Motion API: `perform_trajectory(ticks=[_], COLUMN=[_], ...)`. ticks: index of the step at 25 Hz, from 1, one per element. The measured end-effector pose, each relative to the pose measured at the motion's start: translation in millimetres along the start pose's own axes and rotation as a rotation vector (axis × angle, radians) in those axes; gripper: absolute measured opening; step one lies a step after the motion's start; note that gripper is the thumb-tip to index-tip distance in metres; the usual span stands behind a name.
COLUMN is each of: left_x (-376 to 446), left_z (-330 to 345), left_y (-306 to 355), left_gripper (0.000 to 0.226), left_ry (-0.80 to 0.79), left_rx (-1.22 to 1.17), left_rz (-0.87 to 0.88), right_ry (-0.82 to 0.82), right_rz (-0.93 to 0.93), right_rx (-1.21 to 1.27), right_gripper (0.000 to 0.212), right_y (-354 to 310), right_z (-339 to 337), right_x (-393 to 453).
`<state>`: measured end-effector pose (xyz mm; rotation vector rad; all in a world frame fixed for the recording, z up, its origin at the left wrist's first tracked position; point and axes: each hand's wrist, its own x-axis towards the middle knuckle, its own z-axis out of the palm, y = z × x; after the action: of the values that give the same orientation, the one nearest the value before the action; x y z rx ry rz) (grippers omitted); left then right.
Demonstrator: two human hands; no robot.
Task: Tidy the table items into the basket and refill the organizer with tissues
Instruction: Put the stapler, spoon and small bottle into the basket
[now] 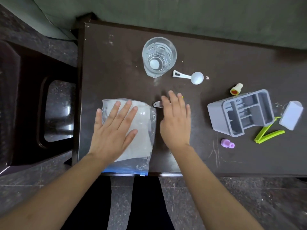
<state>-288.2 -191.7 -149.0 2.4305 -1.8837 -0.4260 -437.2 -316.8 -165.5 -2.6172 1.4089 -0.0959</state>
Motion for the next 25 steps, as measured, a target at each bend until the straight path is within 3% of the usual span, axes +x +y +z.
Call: perform_trajectory(ticks=[4, 6, 8, 9, 11, 13, 15, 16, 18, 21, 25], left_x=[48, 69, 86, 91, 98, 101, 101, 100, 97, 88, 80], left_z=[-9, -17, -29, -33, -33, -31, -30, -30, -35, -39, -40], left_y=[38, 55, 74, 82, 89, 89, 83, 79, 75, 74, 74], left_gripper=[0.049, 0.046, 0.046, 0.04, 0.026, 0.017, 0.007, 0.006, 0.006, 0.007, 0.012], left_ry=[0.053, 0.039, -0.097, -0.166, -0.203, -0.157, -0.089, -0.08, -0.115, -0.17, -0.172], left_rx=[-0.228, -0.651, -1.233, -1.497, -1.75, -1.761, -1.711, -1.68, -1.641, -1.598, -1.504], left_rz=[0.009, -0.183, -0.489, -0.611, -0.738, -0.805, -0.913, -0.968, -1.026, -0.985, -0.932], right_ry=[-0.034, -0.005, 0.016, -0.022, -0.143, -0.137, 0.001, 0.045, -0.021, -0.125, -0.057], right_rz=[-0.015, 0.104, 0.218, 0.207, 0.113, 0.129, 0.276, 0.339, 0.379, 0.355, 0.353], right_rx=[-0.07, 0.043, 0.241, 0.335, 0.455, 0.564, 0.577, 0.468, 0.173, 0.055, 0.2], right_gripper=[0.04, 0.036, 0.034, 0.033, 0.031, 0.032, 0.037, 0.043, 0.055, 0.049, 0.041], right_y=[28, 31, 25, 19, 9, 11, 24, 33, 50, 62, 56], right_z=[-2, -13, -28, -36, -46, -49, -43, -36, -20, -4, -13], right_x=[20, 21, 21, 22, 23, 30, 45, 57, 79, 95, 71])
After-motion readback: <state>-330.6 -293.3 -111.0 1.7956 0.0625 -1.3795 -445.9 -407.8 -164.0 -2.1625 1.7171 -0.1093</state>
